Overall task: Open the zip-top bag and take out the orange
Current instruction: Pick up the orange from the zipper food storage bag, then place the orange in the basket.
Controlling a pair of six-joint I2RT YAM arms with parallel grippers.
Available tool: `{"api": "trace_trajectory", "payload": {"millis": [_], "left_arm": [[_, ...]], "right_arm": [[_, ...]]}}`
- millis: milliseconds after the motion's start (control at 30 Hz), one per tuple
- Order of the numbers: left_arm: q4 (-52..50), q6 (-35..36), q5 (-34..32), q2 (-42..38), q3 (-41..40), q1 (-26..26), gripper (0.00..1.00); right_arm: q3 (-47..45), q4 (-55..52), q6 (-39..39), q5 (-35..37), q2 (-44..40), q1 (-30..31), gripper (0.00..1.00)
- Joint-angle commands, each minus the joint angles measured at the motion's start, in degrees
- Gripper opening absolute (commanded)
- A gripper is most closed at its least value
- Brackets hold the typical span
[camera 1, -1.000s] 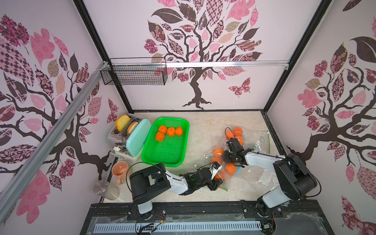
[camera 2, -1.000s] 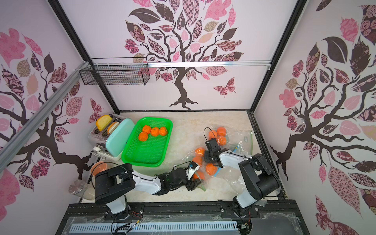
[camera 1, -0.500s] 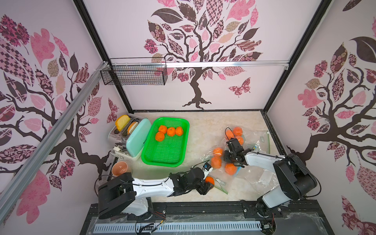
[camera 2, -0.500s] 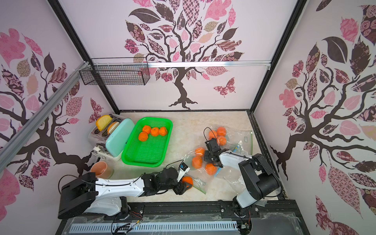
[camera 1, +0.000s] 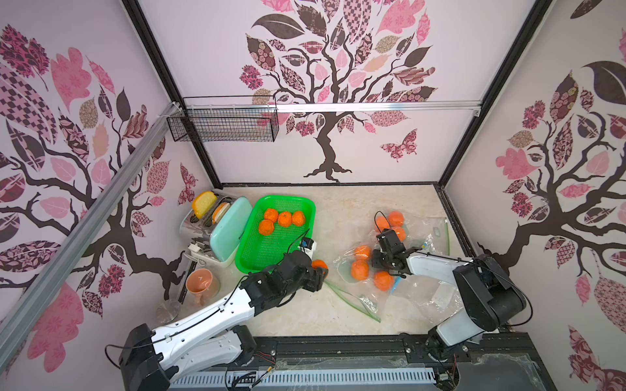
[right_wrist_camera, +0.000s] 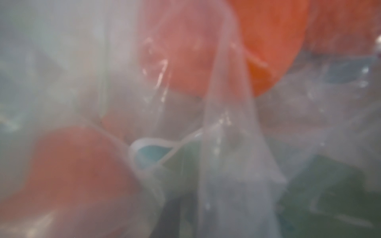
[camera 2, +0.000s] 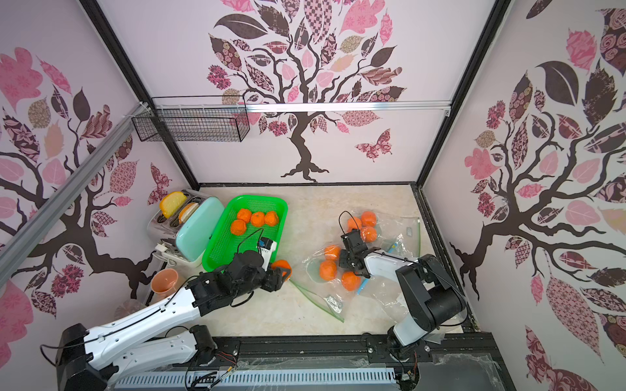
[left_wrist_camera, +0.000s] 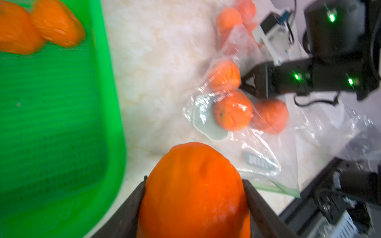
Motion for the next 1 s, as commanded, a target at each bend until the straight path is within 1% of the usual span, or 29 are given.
{"api": "trace_trajectory", "payload": {"millis": [0, 100, 167, 233, 300, 433, 500, 600, 733, 833, 967], "left_arm": [[-1.82, 2.43, -4.31, 2.46, 3.49, 7.75, 0.34], [1.72, 3.73, -1.26, 7.66, 4.96, 17.44, 0.34], [5.34, 3.73, -0.08, 11.45, 5.04, 22.88, 0.34], [9.61, 4.19, -2.09, 15.68, 4.96, 26.29, 0.34], [14.15, 4.9, -1.3, 21.26, 5.64, 29.26, 0.34], [18.87, 6.62, -5.2, 30.24, 8.19, 30.64, 0.34], [21.1, 7.06, -5.26, 33.45, 9.26, 31.04, 0.34], [24.24, 8.24, -6.36, 35.85, 9.61, 31.13, 0.34], [25.97, 10.08, -10.42, 38.32, 10.8, 31.13, 0.36], [27.33, 10.9, -11.94, 39.84, 11.53, 31.3, 0.37], [28.12, 12.49, -12.72, 42.58, 13.2, 31.39, 0.43]], "right_arm": [[-0.46, -2.17, 0.8, -1.09, 1.41, 0.15, 0.16], [-0.81, -1.8, 0.9, -1.58, 1.24, 0.21, 0.16], [-1.09, -1.45, 0.89, -1.85, 1.15, 0.15, 0.16], [-1.14, -1.09, 0.92, -2.25, 1.19, 0.23, 0.16], [-1.0, -1.08, 0.91, -2.47, 1.41, 0.18, 0.16], [-1.05, -1.0, 0.81, -2.62, 1.24, 0.19, 0.16], [-0.88, -1.15, 0.72, -2.74, 1.32, 0.21, 0.16], [-0.94, -1.06, 0.64, -2.78, 1.15, 0.21, 0.16], [-0.92, -0.74, 0.55, -3.45, 1.53, 0.29, 0.16], [-0.4, -0.86, 0.44, -3.84, 2.09, 0.36, 0.16], [-0.22, -1.0, 0.37, -4.05, 2.04, 0.43, 0.16]]}}
